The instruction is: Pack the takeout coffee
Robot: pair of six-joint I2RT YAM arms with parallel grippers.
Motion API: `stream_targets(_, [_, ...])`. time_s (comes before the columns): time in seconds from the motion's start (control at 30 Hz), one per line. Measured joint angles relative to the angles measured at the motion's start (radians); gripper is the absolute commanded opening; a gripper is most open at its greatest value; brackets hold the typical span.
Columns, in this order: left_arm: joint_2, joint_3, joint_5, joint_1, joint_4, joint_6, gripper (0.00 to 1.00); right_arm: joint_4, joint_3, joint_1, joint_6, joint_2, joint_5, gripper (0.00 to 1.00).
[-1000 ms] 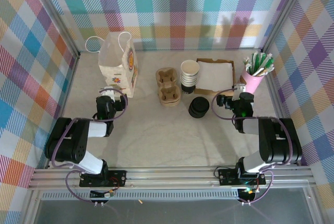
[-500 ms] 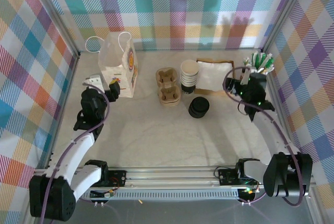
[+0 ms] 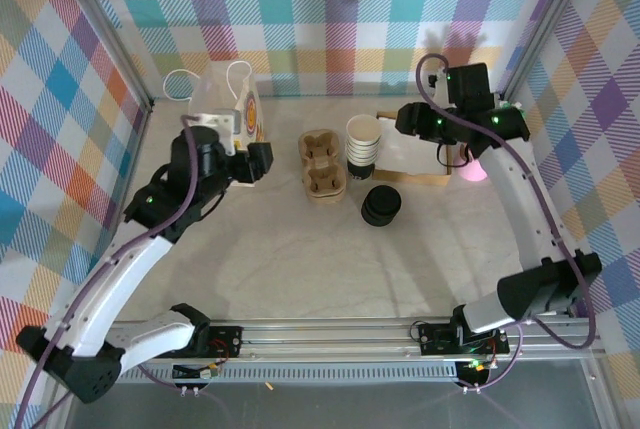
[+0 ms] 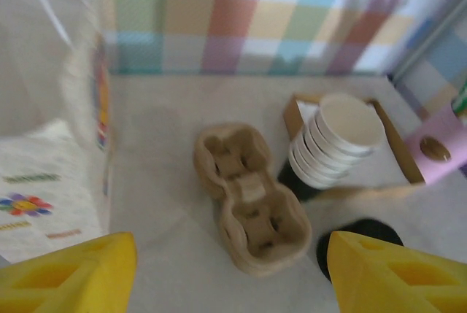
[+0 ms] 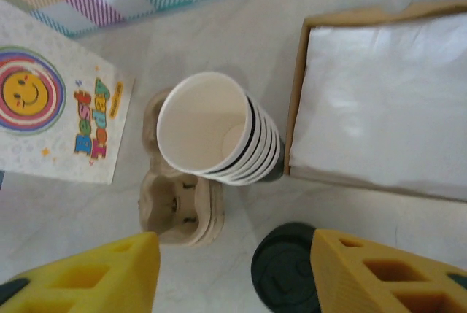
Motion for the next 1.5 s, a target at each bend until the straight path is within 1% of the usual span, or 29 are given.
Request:
stream_targets(0.07, [0.053, 0.025, 0.01, -0.025, -0.042, -0.017, 0.68, -0.066, 0.085, 0.003, 0.023, 0.063, -0.004, 0.51])
stream_targets(0.13, [0.093, 0.031, 0.024, -0.041, -0.066, -0.033, 0.68, -0.119, 0.166, 0.006, 0.039, 0.125, 0.0, 0.44])
stream_targets(0.33, [0.137, 0.031, 0.048, -0.065, -0.092, -0.056, 0.68, -0.256, 0.383, 0.021, 0.056, 0.313, 0.054, 0.44])
stream_targets(0.43, [0.14, 0.044, 0.051, -0.065, -0.09, -0.059, 0.69, -0.289, 0.445, 0.042, 0.057, 0.379, 0.088, 0.44])
stream_targets(0.57, [0.146, 0.059, 0.052, -0.065, -0.085, -0.058, 0.69, -0.314, 0.478, 0.076, 0.067, 0.425, 0.113, 0.41])
stream_targets(0.7, [0.151, 0.06, 0.058, -0.065, -0.085, -0.058, 0.69, -0.319, 0.5, 0.096, 0.081, 0.463, 0.123, 0.33])
stream_targets(0.87, [0.15, 0.06, 0.056, -0.065, -0.085, -0.055, 0.69, -0.321, 0.533, 0.103, 0.093, 0.519, 0.124, 0.33])
stream_targets(1.1, [0.131, 0.055, 0.04, -0.065, -0.085, -0.055, 0.69, -0.325, 0.562, 0.107, 0.092, 0.564, 0.129, 0.4])
stream_targets(1.13, [0.125, 0.051, 0.036, -0.065, -0.085, -0.055, 0.69, -0.326, 0.563, 0.107, 0.09, 0.565, 0.13, 0.42])
stream_targets(1.17, [0.117, 0.046, 0.03, -0.065, -0.085, -0.056, 0.69, -0.326, 0.565, 0.108, 0.087, 0.566, 0.13, 0.46])
stream_targets(1.2, [0.109, 0.04, 0.024, -0.065, -0.085, -0.058, 0.69, -0.326, 0.568, 0.108, 0.082, 0.568, 0.132, 0.52])
stream_targets(1.23, [0.105, 0.036, 0.02, -0.065, -0.085, -0.059, 0.69, -0.326, 0.572, 0.108, 0.076, 0.571, 0.132, 0.54])
stream_targets(1.33, [0.087, 0.012, 0.006, -0.065, -0.084, -0.069, 0.69, -0.326, 0.577, 0.109, 0.074, 0.575, 0.133, 0.54])
stream_targets(1.5, [0.064, -0.029, -0.013, -0.065, -0.082, -0.095, 0.69, -0.327, 0.585, 0.109, 0.072, 0.59, 0.141, 0.46])
